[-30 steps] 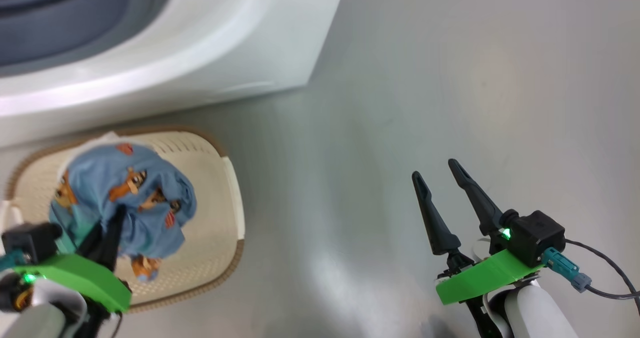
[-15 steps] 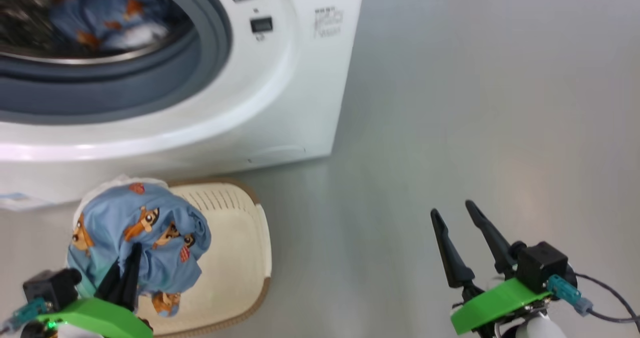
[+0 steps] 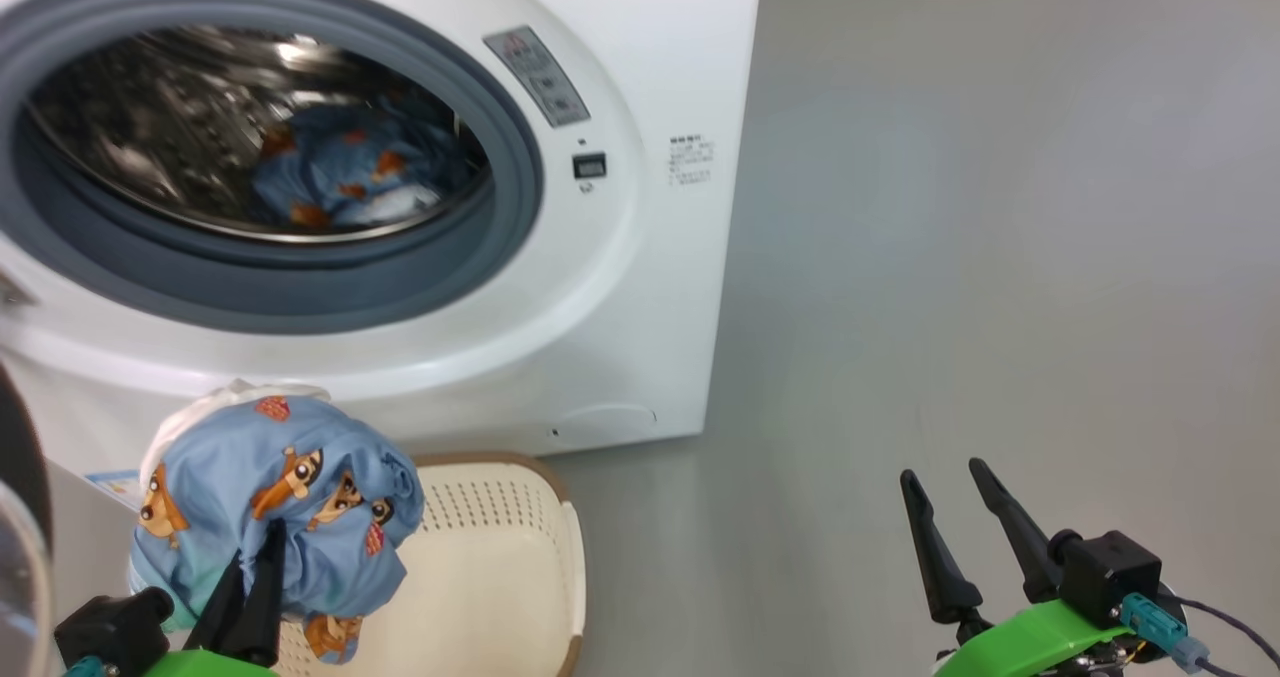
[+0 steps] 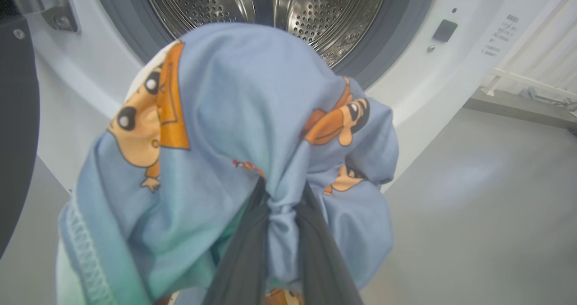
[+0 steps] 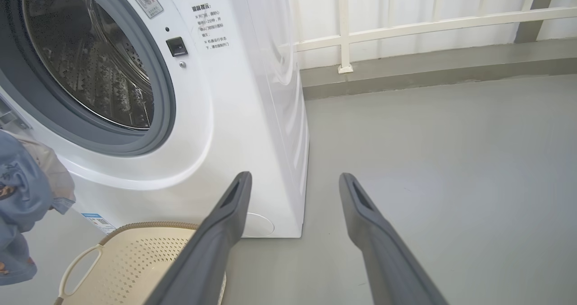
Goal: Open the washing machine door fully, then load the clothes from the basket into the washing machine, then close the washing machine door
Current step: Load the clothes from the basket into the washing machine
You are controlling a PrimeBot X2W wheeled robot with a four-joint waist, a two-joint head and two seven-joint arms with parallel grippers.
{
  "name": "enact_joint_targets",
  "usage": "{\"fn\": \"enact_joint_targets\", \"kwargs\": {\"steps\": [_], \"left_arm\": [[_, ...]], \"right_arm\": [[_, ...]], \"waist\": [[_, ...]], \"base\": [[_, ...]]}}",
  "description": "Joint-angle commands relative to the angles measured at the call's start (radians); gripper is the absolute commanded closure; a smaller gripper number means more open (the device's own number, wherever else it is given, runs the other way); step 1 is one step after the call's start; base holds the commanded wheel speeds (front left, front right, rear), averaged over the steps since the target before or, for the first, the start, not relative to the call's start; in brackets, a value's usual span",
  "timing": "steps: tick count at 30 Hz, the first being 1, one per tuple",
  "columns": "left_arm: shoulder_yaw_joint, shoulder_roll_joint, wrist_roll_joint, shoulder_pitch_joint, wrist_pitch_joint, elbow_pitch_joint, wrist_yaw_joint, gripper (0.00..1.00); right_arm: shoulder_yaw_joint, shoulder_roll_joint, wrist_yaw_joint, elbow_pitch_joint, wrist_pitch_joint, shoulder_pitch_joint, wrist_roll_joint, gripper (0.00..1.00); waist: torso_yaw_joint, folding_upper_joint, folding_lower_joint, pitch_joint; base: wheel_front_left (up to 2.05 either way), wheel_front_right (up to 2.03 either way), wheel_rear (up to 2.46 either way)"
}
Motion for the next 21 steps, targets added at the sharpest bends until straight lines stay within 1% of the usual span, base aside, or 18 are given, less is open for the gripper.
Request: {"fn": "enact_joint_targets", "kwargs": {"steps": [1, 6, 10, 21], "left_arm": [[0.051, 0.016, 0.021, -0.008, -0.010, -0.033, 0.004, 1.00], [0.124, -0.024, 0.102, 0.028, -0.010, -0.111, 0.004, 1.00], [0.148, -0.040, 0.171, 0.056, -0.010, -0.157, 0.004, 1.00], [0.225, -0.099, 0.254, 0.102, -0.010, -0.225, 0.004, 1.00]], "right_arm": [[0.021, -0.001, 0.002, -0.018, -0.005, 0.002, -0.011, 0.00], [0.010, -0.001, 0.002, -0.015, -0.005, 0.014, -0.025, 0.00], [0.006, -0.001, 0.002, -0.020, -0.005, 0.019, -0.023, 0.00], [0.000, -0.001, 0.002, -0.021, -0.005, 0.020, -0.025, 0.00]], "waist": [[0.028, 0.0000, 0.0000, -0.056], [0.030, 0.0000, 0.0000, -0.097], [0.028, 0.0000, 0.0000, -0.118], [0.027, 0.0000, 0.0000, -0.159]], "base": [[0.00, 0.00, 0.00], [0.00, 0.00, 0.00], [0.00, 0.00, 0.00], [0.00, 0.00, 0.00]]}}
